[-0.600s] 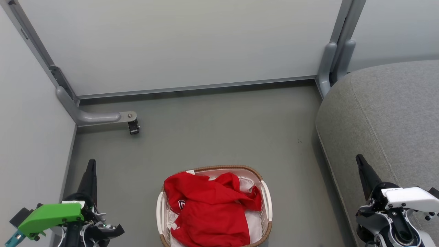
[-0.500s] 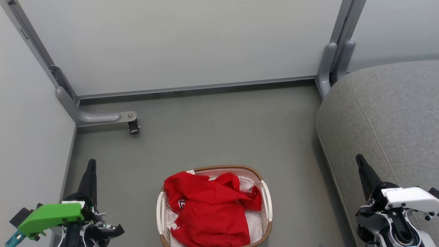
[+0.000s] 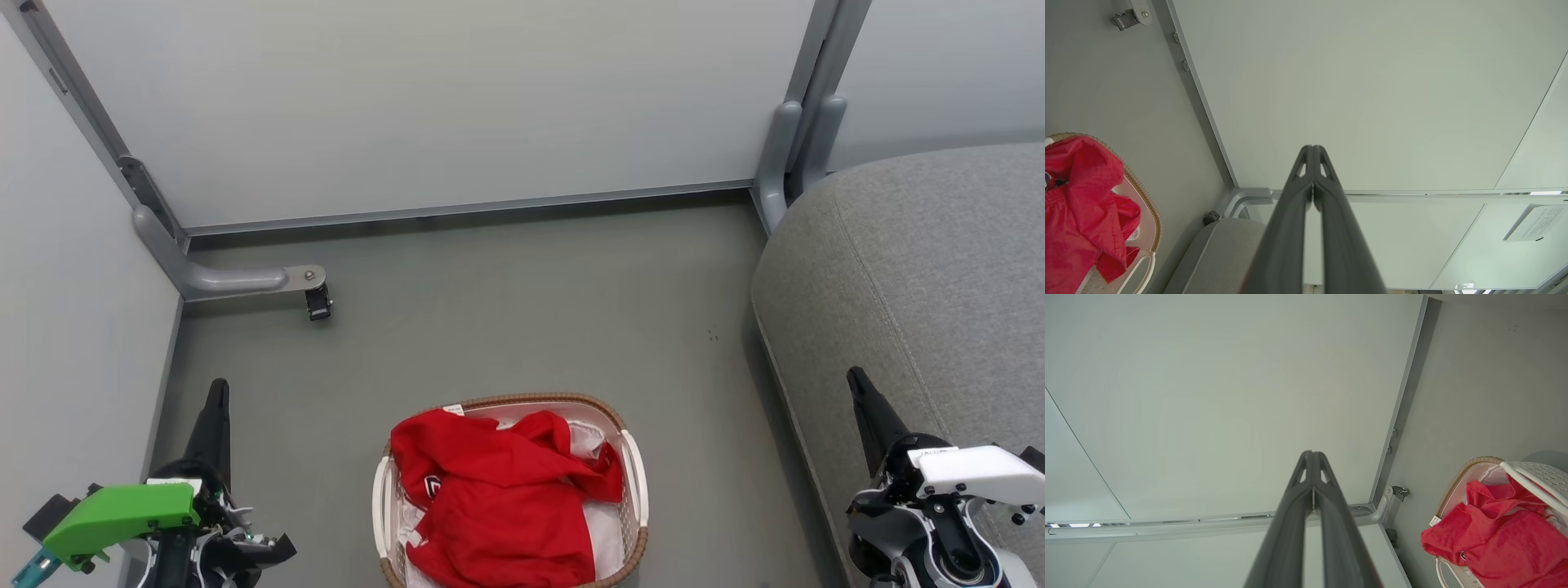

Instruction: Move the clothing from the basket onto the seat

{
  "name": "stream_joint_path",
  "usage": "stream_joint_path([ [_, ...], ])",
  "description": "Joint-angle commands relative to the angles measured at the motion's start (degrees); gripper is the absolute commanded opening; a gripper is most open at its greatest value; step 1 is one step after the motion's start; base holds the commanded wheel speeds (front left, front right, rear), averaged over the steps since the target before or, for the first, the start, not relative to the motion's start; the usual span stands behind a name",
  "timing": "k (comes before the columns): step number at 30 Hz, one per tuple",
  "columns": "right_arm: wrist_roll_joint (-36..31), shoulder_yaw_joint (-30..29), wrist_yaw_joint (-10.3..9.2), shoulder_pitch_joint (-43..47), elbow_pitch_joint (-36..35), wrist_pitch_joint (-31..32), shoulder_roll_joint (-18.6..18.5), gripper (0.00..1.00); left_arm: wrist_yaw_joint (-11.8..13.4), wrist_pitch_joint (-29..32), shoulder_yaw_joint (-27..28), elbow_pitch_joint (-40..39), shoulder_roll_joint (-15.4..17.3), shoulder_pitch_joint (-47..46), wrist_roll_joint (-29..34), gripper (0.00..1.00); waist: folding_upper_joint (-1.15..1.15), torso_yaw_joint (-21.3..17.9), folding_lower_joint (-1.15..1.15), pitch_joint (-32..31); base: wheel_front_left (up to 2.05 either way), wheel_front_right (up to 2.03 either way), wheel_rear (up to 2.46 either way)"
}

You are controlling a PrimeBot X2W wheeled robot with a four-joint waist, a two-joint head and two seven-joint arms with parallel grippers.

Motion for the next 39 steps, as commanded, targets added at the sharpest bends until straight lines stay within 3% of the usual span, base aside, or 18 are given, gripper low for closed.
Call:
stream_joint_path([
  [1,0.3,-0.1,-0.02,-0.4,-0.2,0.0,-0.3,0.0,-0.2,0.1,0.1,-0.1,0.0,-0.6,-0.2,0.0,0.0,0.0,0.0,0.0,0.0,0.0,0.0],
  [38,0.3,-0.1,-0.02,-0.4,-0.2,0.0,-0.3,0.0,-0.2,0.1,0.1,-0.1,0.0,-0.6,-0.2,0.0,0.0,0.0,0.0,0.0,0.0,0.0,0.0],
  [39,0.3,-0.1,-0.02,-0.4,-0.2,0.0,-0.3,1.0,-0.2,0.1,0.1,-0.1,0.0,-0.6,-0.2,1.0,0.0,0.0,0.0,0.0,0.0,0.0,0.0],
])
